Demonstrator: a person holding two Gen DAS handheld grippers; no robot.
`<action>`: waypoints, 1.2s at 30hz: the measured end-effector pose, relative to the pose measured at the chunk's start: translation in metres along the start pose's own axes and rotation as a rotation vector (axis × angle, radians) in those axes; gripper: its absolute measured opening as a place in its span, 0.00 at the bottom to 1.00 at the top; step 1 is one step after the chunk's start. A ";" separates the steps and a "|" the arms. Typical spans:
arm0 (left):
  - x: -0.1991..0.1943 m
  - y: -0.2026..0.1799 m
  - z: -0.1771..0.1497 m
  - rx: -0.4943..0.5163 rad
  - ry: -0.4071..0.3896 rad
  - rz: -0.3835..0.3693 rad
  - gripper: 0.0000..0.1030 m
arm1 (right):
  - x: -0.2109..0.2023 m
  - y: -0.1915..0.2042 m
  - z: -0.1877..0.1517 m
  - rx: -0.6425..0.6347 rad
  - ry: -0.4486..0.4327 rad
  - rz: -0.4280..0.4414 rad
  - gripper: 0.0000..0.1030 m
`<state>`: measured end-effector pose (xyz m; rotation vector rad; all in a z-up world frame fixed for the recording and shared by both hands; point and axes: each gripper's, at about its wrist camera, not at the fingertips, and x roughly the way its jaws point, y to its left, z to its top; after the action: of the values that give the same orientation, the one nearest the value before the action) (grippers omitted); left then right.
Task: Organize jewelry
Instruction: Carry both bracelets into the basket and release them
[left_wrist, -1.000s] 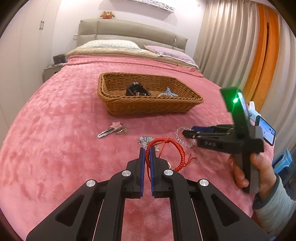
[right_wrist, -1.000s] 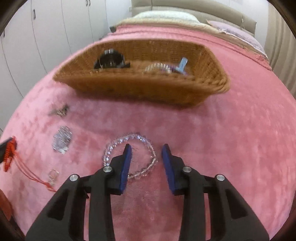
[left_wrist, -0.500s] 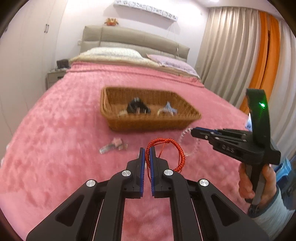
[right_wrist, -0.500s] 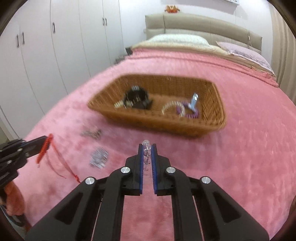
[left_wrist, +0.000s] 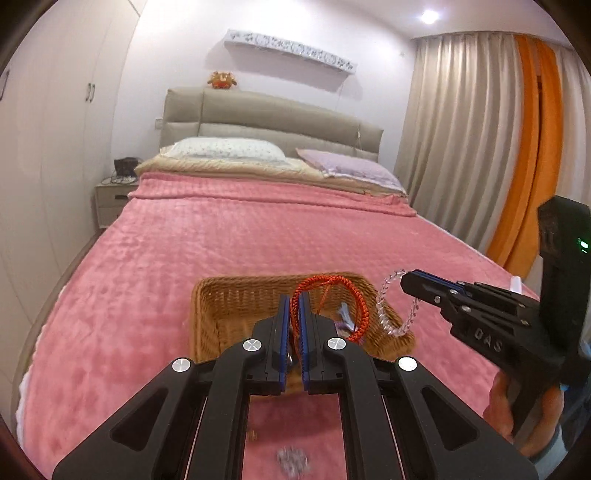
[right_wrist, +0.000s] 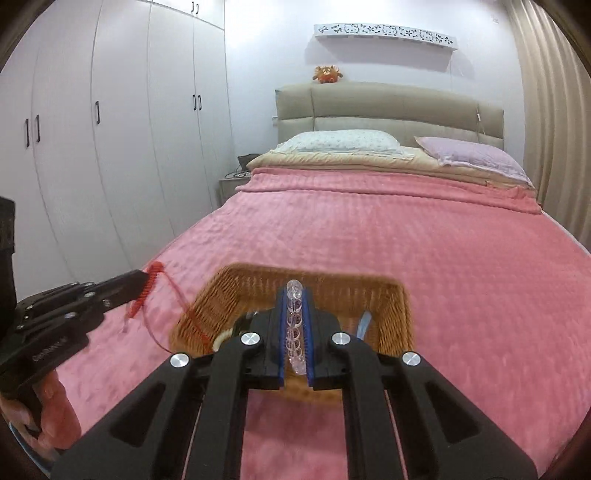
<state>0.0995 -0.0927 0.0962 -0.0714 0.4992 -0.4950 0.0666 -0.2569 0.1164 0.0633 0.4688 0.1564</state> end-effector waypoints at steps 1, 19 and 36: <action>0.014 0.001 0.003 0.005 0.021 0.006 0.03 | 0.007 0.000 0.001 0.000 0.000 0.005 0.06; 0.106 0.031 -0.028 -0.013 0.141 0.067 0.19 | 0.123 -0.053 -0.041 0.159 0.188 0.004 0.07; -0.007 0.046 -0.036 -0.091 0.012 0.005 0.58 | 0.034 -0.017 -0.055 0.151 0.133 0.093 0.52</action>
<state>0.0975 -0.0469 0.0592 -0.1543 0.5334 -0.4682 0.0737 -0.2663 0.0504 0.2234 0.6100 0.2171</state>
